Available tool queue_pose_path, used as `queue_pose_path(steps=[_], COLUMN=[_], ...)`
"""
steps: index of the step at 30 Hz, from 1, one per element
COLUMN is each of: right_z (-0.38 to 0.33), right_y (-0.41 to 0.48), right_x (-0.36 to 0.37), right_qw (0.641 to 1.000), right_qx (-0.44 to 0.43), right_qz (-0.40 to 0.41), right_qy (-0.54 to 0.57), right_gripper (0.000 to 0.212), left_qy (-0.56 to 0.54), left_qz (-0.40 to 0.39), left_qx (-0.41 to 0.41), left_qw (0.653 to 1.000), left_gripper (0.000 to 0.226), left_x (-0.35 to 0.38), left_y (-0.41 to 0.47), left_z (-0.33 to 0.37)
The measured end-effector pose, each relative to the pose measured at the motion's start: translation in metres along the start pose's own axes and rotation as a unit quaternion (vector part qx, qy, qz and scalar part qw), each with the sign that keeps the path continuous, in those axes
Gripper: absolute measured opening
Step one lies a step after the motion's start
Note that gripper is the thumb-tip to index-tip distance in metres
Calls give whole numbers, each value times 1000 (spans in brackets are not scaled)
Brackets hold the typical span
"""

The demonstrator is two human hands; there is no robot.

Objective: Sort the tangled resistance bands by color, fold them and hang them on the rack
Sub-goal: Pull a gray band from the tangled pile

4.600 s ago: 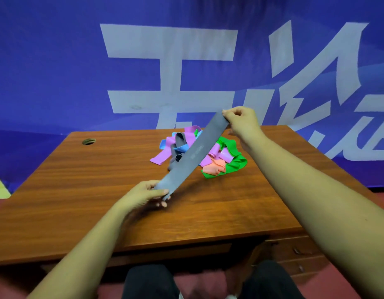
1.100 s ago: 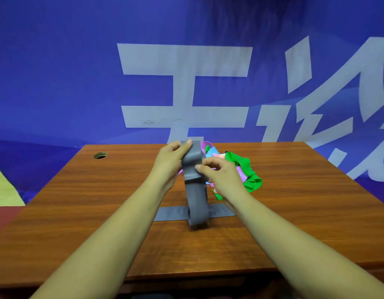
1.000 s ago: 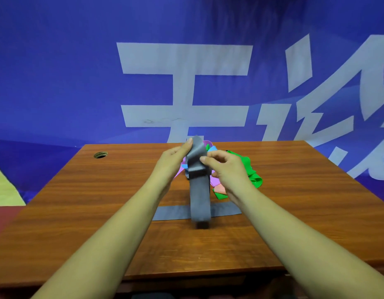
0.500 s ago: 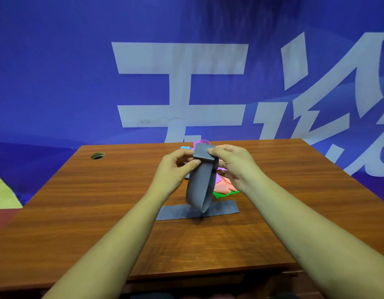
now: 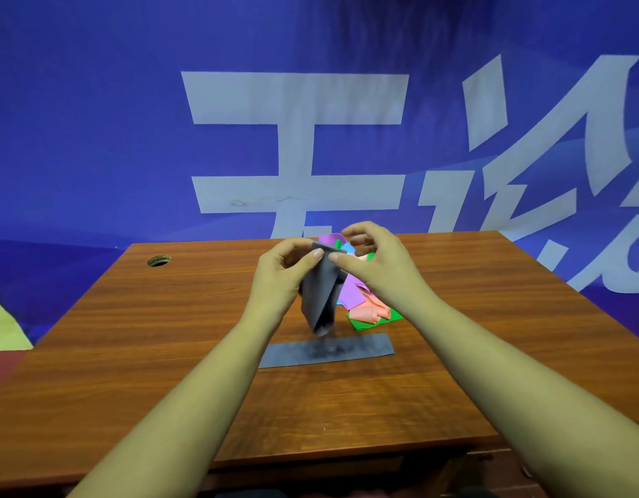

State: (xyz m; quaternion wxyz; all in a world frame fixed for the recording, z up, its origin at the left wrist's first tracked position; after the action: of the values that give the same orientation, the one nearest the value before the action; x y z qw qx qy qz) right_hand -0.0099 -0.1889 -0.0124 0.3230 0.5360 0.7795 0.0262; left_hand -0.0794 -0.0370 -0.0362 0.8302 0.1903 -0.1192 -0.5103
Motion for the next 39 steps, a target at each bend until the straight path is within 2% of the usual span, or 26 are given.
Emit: queue_pose_path(steps=[3,6,10,12,18,23,26,29,32,35,39], right_z=[-13,-20,-28,-32,-16,28,51,77,104,129,155], right_y=[0,4,11,14,27,30,26,22,16,6,-14], right_x=[6,4,1,-1,-17,-29,-30,-34,-37,-42,-35], right_qw=[997,998,998,997,984,966,958,948,938,926,918], right_qx=[-53,-56,-45,-41,40,117,151,188,224,258,298], right_qz=[-15,-7,-2,5,47,105,115,136,147,170,168], right_qy=[-54,-26,42,60,166,204,214,219,220,219,200], right_gripper=[8,3,4,5,9,14,19,25,27,29,27], left_qy=[33,33,-50,-40,34,-13,-2,34,65,115,67], left_qz=[1,4,-85,-116,-213,-258,-274,-261,-244,-215,-154], left_qx=[6,-13,-74,-95,-162,-223,-234,-242,-266,-274,-311], left_qw=[999,999,992,988,963,940,933,934,930,930,935], left_gripper=[13,12,31,32,13,29,32,34,15,16,10], left_x=[-3,-9,12,19,30,31,28,12,-5,-26,-51], left_y=[2,4,-2,-7,-31,-58,-69,-74,-76,-73,-78], left_z=[-4,-12,-26,-32,-62,-86,-97,-109,-124,-139,-151])
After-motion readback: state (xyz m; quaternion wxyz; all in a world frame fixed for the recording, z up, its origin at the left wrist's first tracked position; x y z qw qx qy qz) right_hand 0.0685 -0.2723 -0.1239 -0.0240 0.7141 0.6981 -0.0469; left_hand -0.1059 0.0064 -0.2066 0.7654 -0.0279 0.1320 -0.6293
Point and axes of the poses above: each hand's wrist, its own y-axis towards the middle knuckle, its own x-axis out of the palm, z = x × y, the point moved 10 cm from there along y, towards the middle knuckle, and after that the axes turned 1 degree about x, right-handed, at the moved point
